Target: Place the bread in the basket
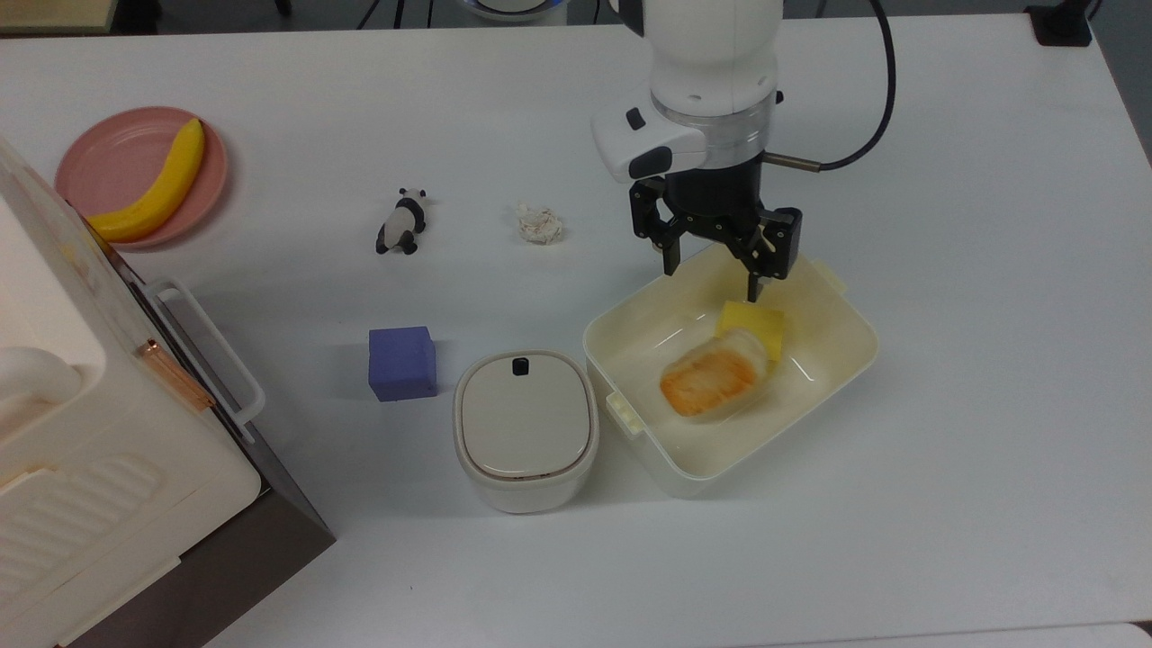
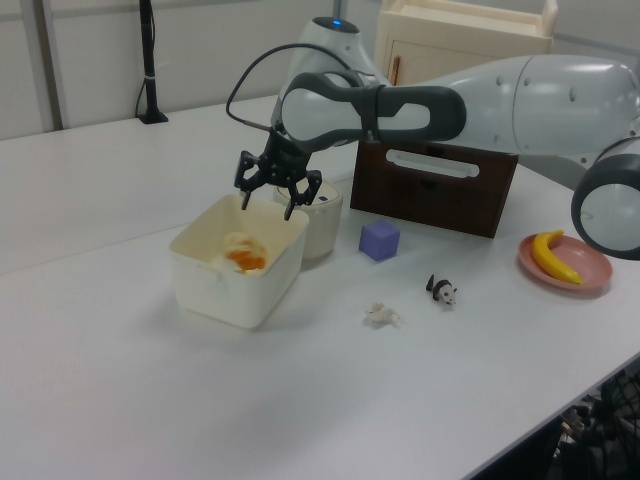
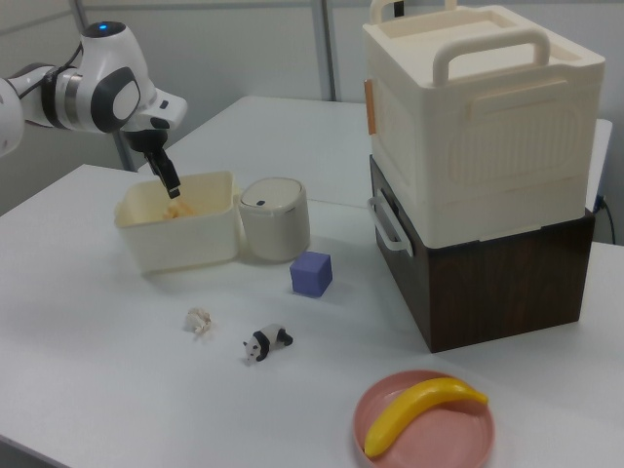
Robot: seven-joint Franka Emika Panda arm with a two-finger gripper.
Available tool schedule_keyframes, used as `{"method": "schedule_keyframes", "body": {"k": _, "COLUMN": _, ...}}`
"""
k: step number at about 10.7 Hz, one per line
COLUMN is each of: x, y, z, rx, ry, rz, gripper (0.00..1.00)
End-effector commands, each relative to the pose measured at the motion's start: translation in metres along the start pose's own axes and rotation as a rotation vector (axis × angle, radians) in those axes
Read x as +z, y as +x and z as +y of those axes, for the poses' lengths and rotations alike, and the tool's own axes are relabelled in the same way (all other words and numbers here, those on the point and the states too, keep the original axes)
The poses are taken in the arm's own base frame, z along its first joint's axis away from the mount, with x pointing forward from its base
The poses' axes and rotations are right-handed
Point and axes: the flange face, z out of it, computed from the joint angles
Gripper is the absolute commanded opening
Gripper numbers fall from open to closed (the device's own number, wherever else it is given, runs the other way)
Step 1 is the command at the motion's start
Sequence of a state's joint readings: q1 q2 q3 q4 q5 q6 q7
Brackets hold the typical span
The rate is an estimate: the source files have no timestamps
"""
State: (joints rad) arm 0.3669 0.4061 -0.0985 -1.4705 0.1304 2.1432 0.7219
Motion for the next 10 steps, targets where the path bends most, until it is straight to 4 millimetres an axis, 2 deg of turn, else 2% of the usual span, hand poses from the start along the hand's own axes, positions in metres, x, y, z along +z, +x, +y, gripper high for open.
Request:
{"method": "schedule_keyframes", "body": {"k": 1, "x": -0.033, "y": -0.006, "z": 0.009, "rx": -0.122, "ry": -0.054, "rz": -0.045, "gripper": 1.0}}
{"method": "schedule_keyframes", "body": {"k": 2, "x": -0.045, "y": -0.015, "z": 0.022, "rx": -0.274, "ry": -0.109, "rz": -0.139, "gripper": 1.0}}
{"method": "schedule_keyframes", "body": {"k": 3, "x": -0.066, "y": -0.012, "z": 0.045, "rx": -0.338, "ry": -0.139, "rz": -0.204, "gripper": 1.0}}
{"method": "schedule_keyframes", "body": {"k": 5, "x": -0.115, "y": -0.017, "z": 0.08, "rx": -0.349, "ry": -0.206, "rz": -0.229, "gripper": 1.0}}
{"method": "schedule_keyframes", "body": {"k": 6, "x": -0.124, "y": -0.022, "z": 0.092, "rx": -0.357, "ry": -0.266, "rz": -0.233, "gripper": 1.0}}
{"method": "schedule_keyframes", "body": {"k": 7, "x": -0.128, "y": -0.02, "z": 0.102, "rx": -0.344, "ry": -0.273, "rz": -0.24, "gripper": 1.0}}
{"method": "schedule_keyframes", "body": {"k": 10, "x": -0.128, "y": 0.009, "z": 0.136, "rx": -0.288, "ry": -0.271, "rz": -0.24, "gripper": 1.0}}
